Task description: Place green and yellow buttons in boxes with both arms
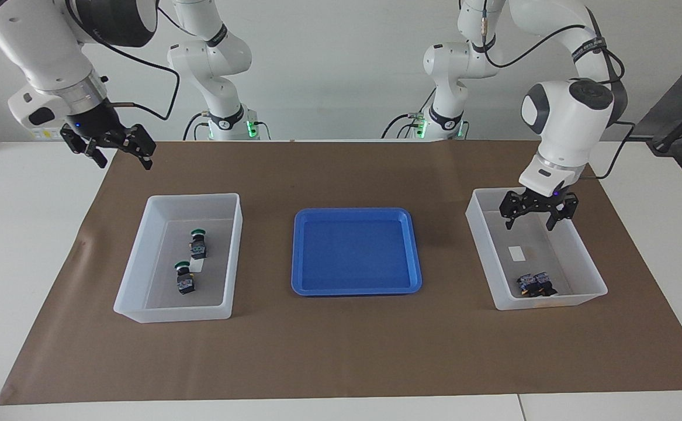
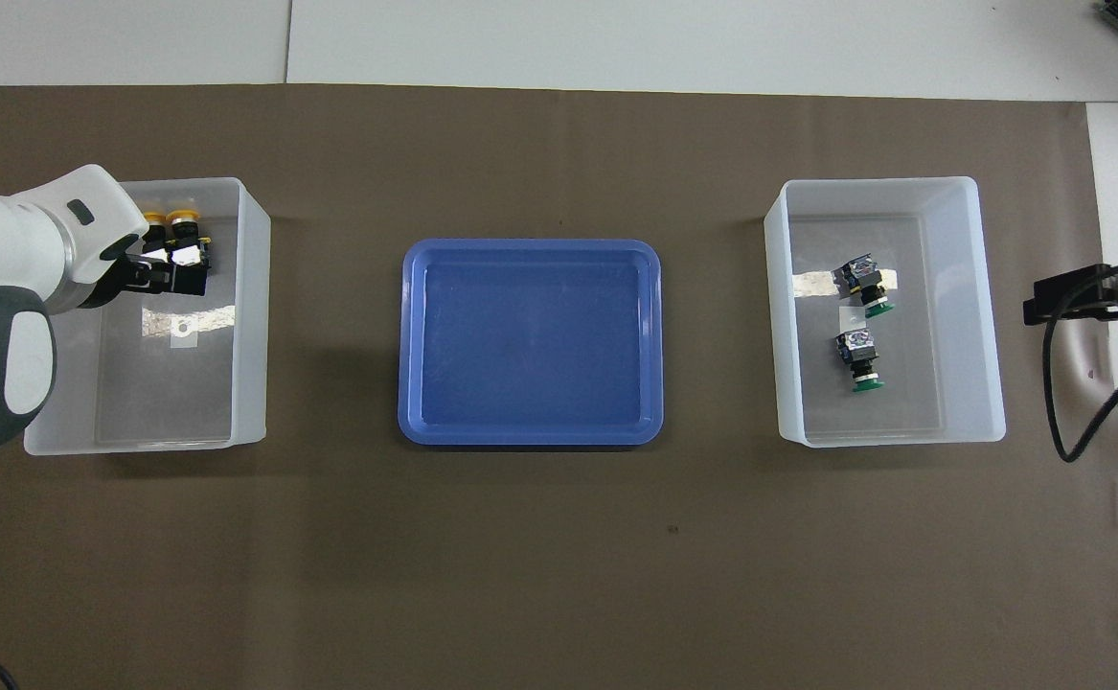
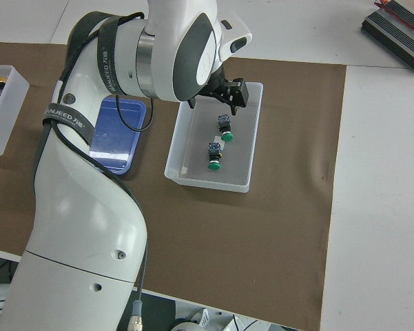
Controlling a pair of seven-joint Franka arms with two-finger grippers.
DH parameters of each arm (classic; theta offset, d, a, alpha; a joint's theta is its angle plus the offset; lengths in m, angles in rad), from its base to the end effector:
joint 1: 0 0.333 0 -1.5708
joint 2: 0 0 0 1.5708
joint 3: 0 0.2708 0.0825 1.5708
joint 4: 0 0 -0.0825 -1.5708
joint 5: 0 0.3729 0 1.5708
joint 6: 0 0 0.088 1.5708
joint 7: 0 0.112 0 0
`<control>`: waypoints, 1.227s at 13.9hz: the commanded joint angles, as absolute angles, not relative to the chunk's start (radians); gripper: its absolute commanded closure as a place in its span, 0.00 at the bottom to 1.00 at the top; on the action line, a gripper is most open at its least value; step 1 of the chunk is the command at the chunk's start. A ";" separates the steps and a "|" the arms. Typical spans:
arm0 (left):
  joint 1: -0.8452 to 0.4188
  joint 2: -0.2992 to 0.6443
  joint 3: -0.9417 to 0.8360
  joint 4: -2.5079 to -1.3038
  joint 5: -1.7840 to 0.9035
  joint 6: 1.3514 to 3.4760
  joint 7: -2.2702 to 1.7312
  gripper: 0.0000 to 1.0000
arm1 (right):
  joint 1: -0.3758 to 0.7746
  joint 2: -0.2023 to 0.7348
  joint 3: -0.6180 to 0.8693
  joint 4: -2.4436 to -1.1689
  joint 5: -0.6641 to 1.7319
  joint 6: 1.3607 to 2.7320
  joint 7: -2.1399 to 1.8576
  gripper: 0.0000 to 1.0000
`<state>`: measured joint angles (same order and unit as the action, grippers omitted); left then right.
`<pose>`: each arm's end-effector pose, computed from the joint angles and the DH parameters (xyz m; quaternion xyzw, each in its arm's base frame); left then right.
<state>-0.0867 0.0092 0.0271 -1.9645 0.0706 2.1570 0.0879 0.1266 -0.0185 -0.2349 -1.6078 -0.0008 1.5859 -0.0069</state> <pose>0.5665 -0.0307 0.4387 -0.9912 0.0900 -0.0910 0.0325 0.5363 -0.0594 0.5683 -0.9987 0.0506 0.0018 0.0019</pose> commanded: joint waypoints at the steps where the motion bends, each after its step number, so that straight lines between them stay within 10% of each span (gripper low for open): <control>1: -0.095 -0.084 0.031 -1.990 0.089 2.103 0.064 0.00 | 0.033 -0.044 -0.149 -1.585 -0.018 1.528 0.005 0.00; 10: -0.078 0.078 0.038 -1.454 -0.015 1.577 0.074 0.00 | 0.002 -0.120 -0.069 -1.646 -0.064 1.525 0.015 0.00; 17: -0.078 -0.087 0.043 -1.655 -0.008 1.560 0.081 0.00 | 0.005 -0.123 -0.064 -1.644 -0.044 1.488 0.014 0.00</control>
<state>-0.0848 0.0003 0.0417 -1.5519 0.0025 1.5624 0.0807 0.0069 -0.1027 -0.0733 -1.6312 -0.0418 1.5056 -0.0039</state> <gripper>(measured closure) 0.000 0.000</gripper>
